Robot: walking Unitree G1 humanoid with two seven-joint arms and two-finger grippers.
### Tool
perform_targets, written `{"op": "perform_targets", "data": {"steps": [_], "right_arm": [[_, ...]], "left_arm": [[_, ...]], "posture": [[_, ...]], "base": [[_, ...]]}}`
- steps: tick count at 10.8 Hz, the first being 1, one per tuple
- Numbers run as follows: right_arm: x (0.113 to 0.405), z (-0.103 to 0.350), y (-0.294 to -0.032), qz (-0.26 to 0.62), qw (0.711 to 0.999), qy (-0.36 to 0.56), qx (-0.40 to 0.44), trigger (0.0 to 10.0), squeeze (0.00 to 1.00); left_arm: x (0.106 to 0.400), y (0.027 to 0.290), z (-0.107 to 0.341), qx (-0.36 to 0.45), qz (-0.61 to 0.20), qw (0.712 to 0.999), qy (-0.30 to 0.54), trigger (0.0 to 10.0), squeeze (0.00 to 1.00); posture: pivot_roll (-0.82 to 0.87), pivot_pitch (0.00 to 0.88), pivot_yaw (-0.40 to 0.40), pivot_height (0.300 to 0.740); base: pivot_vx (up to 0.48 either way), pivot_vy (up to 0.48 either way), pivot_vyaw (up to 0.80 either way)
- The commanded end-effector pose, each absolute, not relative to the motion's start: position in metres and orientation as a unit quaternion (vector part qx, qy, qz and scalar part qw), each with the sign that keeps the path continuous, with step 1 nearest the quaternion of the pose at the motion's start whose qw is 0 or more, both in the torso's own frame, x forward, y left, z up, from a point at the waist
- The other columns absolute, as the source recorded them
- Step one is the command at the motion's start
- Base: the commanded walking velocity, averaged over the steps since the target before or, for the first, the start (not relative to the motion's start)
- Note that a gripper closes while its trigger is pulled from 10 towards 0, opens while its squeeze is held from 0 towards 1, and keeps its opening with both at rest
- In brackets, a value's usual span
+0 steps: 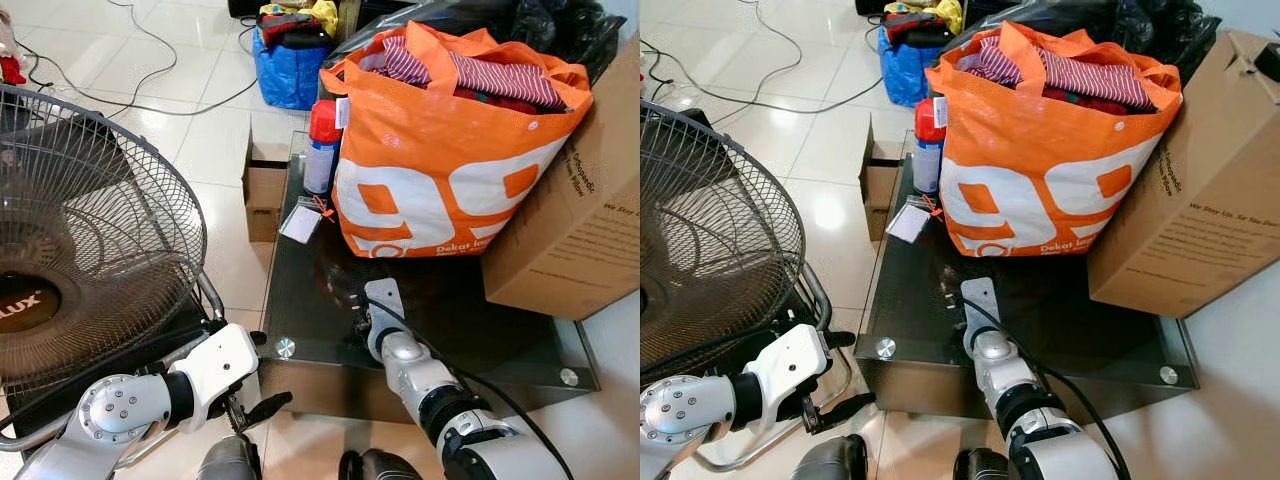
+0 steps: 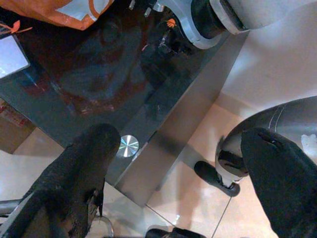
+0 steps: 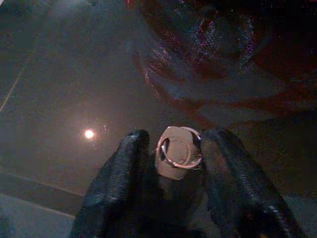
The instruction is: Hang keys on a hook
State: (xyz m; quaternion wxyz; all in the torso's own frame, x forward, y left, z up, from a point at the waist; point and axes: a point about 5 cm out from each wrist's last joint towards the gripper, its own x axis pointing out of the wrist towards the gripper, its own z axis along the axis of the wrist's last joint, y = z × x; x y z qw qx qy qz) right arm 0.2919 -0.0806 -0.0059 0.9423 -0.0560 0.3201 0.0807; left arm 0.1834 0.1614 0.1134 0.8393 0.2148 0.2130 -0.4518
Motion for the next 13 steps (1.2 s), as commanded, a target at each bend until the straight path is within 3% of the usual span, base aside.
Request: {"op": "perform_targets", "data": {"steps": [1, 6, 8, 12, 13], "right_arm": [[0.281, -0.017, -0.083, 0.080, 0.931, 0.353, -0.050, 0.0, 0.00], [0.283, -0.016, -0.083, 0.078, 0.933, 0.348, -0.045, 0.0, 0.00], [0.290, 0.002, -0.064, 0.182, 0.946, 0.265, -0.040, 0.0, 0.00], [0.276, -0.001, -0.073, 0.310, 0.912, 0.226, -0.148, 0.0, 0.00], [0.284, 0.007, -0.083, 0.269, 0.928, 0.213, -0.148, 4.4, 0.00]], "left_arm": [[0.182, 0.160, 0.111, 0.217, -0.457, 0.835, 0.217, 10.0, 0.00], [0.183, 0.160, 0.111, 0.218, -0.457, 0.834, 0.216, 10.0, 0.00], [0.183, 0.158, 0.110, 0.218, -0.456, 0.835, 0.216, 10.0, 0.00], [0.184, 0.157, 0.109, 0.219, -0.456, 0.836, 0.213, 10.0, 0.00], [0.184, 0.157, 0.109, 0.219, -0.456, 0.836, 0.213, 10.0, 0.00]], "posture": [[0.10, 0.141, -0.082, 0.740], [0.10, 0.141, -0.078, 0.740], [0.10, 0.139, -0.079, 0.740], [0.10, 0.132, -0.081, 0.740], [0.09, 0.130, -0.079, 0.740]], "base": [[0.000, 0.000, 0.00], [0.000, 0.000, 0.00], [0.000, 0.000, 0.00], [0.000, 0.000, 0.00], [0.000, 0.000, 0.00]]}}
